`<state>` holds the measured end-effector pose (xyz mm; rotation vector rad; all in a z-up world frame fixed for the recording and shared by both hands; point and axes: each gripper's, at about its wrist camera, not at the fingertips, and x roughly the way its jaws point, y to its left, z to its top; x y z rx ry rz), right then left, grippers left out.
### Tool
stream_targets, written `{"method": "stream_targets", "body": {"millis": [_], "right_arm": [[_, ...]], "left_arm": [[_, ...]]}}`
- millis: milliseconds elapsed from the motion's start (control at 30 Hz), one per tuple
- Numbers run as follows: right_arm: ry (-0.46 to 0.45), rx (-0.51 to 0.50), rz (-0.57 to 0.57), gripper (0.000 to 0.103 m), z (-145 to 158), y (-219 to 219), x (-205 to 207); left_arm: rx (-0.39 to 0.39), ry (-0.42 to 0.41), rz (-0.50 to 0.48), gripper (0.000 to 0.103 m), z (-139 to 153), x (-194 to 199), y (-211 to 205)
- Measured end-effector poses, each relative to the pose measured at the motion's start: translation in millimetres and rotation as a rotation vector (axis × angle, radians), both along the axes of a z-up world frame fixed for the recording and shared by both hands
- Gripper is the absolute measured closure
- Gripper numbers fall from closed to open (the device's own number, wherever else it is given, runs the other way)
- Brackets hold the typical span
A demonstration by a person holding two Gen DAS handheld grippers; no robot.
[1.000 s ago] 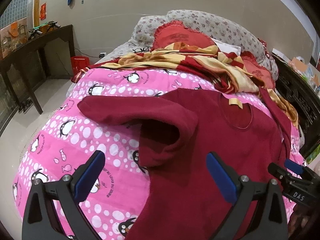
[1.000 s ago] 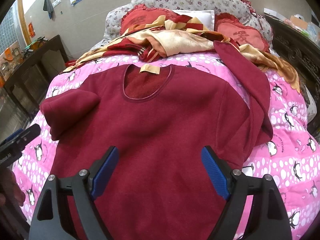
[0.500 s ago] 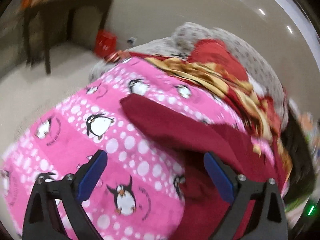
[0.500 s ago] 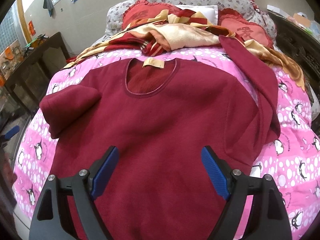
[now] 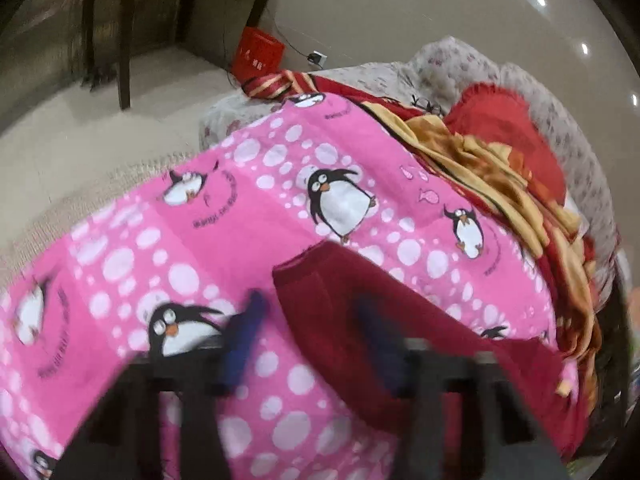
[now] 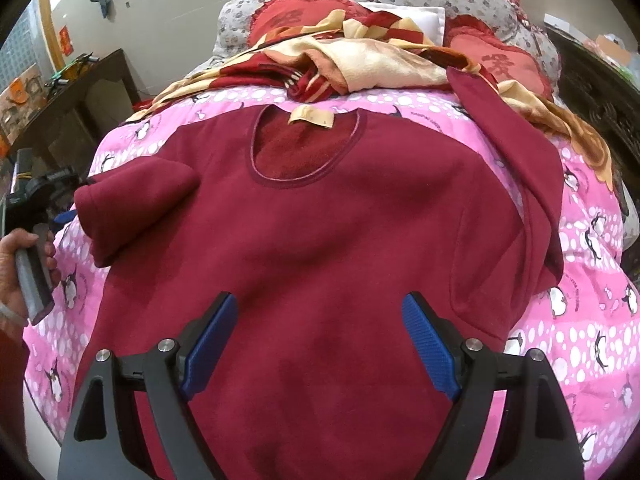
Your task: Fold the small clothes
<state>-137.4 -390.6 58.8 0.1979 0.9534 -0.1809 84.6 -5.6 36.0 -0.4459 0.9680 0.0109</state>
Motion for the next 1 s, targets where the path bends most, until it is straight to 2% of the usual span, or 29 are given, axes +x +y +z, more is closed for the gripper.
{"method": "stream_targets", "body": {"millis": [33, 67, 133, 267, 367, 467, 533, 667, 733, 800, 833, 867, 933, 1000], "right_arm": [[-0.001, 0.002, -0.004, 0.000, 0, -2, -1], [-0.003, 0.002, -0.010, 0.000, 0, -5, -2], [-0.008, 0.004, -0.022, 0.000, 1, -11, -4], [-0.020, 0.034, -0.076, 0.000, 0, -31, -12], [-0.027, 0.076, -0.111, 0.000, -1, -45, -22], [-0.030, 0.075, -0.139, 0.000, -1, -57, -31], [-0.033, 0.062, -0.154, 0.000, 1, -66, -37], [-0.046, 0.051, -0.216, 0.000, 6, -92, -54], [-0.048, 0.058, -0.249, 0.000, 6, -105, -62], [-0.048, 0.071, -0.287, 0.000, 6, -120, -72], [-0.047, 0.076, -0.302, 0.000, 6, -125, -75], [-0.047, 0.081, -0.315, 0.000, 5, -130, -79], [-0.047, 0.088, -0.326, 0.000, 5, -137, -83], [-0.053, 0.080, -0.319, 0.000, 8, -139, -85]], "left_arm": [[-0.047, -0.012, -0.032, 0.095, 4, -1, 0], [-0.079, -0.021, -0.049, 0.095, 9, -3, -1], [-0.089, -0.068, -0.079, 0.095, 30, -11, -7], [-0.126, -0.189, -0.231, 0.095, 86, -36, -45], [-0.181, -0.267, -0.352, 0.095, 123, -61, -83], [-0.231, -0.317, -0.494, 0.095, 155, -89, -136], [-0.249, -0.323, -0.574, 0.095, 161, -106, -163], [-0.239, -0.279, -0.739, 0.095, 146, -145, -230], [-0.169, -0.244, -0.790, 0.094, 121, -164, -265], [-0.116, -0.217, -0.834, 0.090, 95, -176, -289], [-0.091, -0.197, -0.854, 0.081, 80, -181, -301], [-0.072, -0.178, -0.875, 0.065, 67, -184, -310], [-0.030, -0.130, -0.911, 0.044, 41, -188, -323], [-0.002, -0.086, -0.933, 0.042, 27, -191, -322]]}}
